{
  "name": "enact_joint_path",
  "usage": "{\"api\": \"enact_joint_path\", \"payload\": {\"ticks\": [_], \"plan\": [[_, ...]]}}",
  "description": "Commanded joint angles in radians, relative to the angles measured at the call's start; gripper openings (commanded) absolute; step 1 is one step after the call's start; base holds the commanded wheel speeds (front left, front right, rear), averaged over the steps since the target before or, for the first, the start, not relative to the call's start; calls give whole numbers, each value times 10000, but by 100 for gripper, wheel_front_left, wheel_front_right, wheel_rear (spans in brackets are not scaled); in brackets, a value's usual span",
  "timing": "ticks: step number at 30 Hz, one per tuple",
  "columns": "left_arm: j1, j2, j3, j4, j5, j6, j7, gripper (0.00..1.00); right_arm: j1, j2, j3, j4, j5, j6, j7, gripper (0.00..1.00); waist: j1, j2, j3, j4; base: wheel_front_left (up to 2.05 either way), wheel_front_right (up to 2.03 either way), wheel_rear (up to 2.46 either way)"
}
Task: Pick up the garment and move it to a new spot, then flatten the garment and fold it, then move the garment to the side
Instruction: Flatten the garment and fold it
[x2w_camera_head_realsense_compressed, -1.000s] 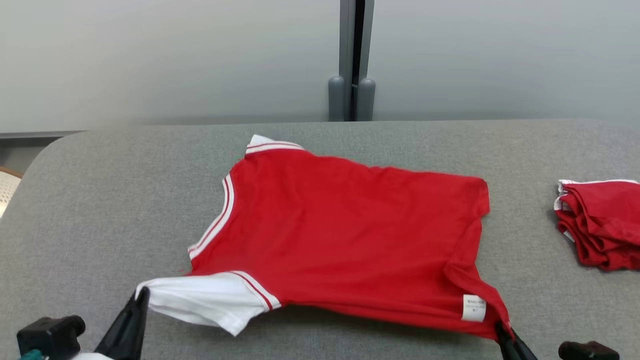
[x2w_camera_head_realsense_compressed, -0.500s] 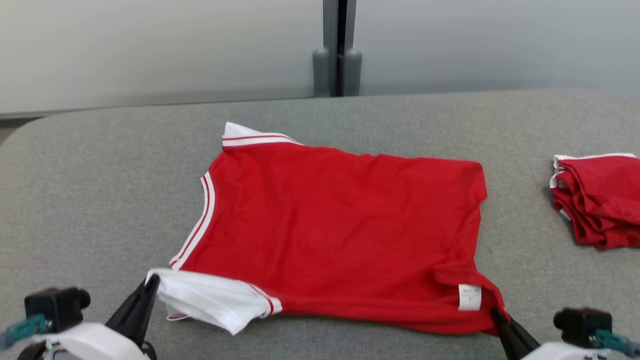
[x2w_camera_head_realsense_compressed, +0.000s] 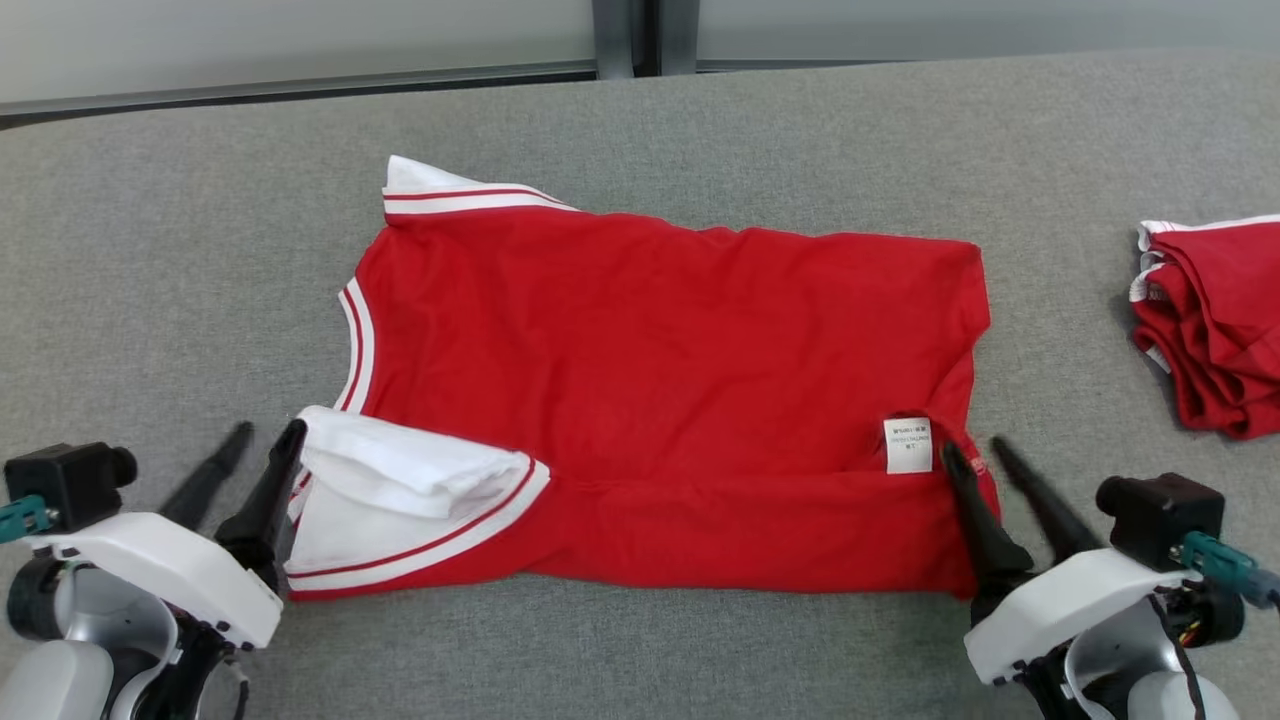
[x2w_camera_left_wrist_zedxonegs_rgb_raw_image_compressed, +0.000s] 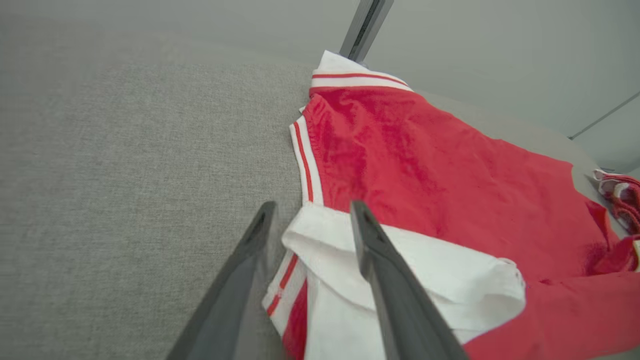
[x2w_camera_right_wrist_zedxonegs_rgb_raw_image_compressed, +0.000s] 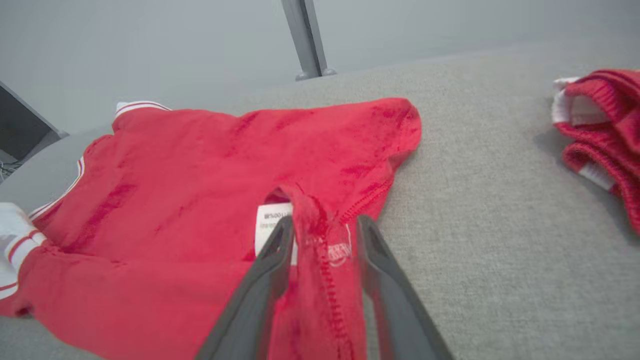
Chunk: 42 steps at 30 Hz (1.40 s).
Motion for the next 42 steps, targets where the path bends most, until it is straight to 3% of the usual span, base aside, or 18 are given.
{"api": "enact_joint_path", "payload": {"ticks": [1, 8, 15, 26, 42], "plan": [[-147, 42, 95, -17, 138, 18, -180, 100, -34, -46, -1, -96, -259, -5, -245, 100, 0, 0, 33, -40, 0, 0, 0], [140, -347, 326, -237, 1403, 569, -2572, 100, -68, -38, 47, -808, -1435, -3, -2753, 100, 0, 0, -110, -79, 0, 0, 0], [528, -767, 454, -675, 2265, 1087, -4043, 100, 356, -35, -125, -1032, -1883, -5, -3273, 100, 0, 0, -730, -36, 0, 0, 0], [1945, -1056, 188, -493, 2732, 1319, -4272, 100, 1683, -35, 4, -990, -1614, -3, -2999, 100, 0, 0, -1720, -54, 0, 0, 0], [1663, -1001, -224, -5, 2713, 1159, -3963, 100, 1611, -33, -38, -714, -1529, -3, -2768, 100, 0, 0, -1728, 44, 0, 0, 0]]}}
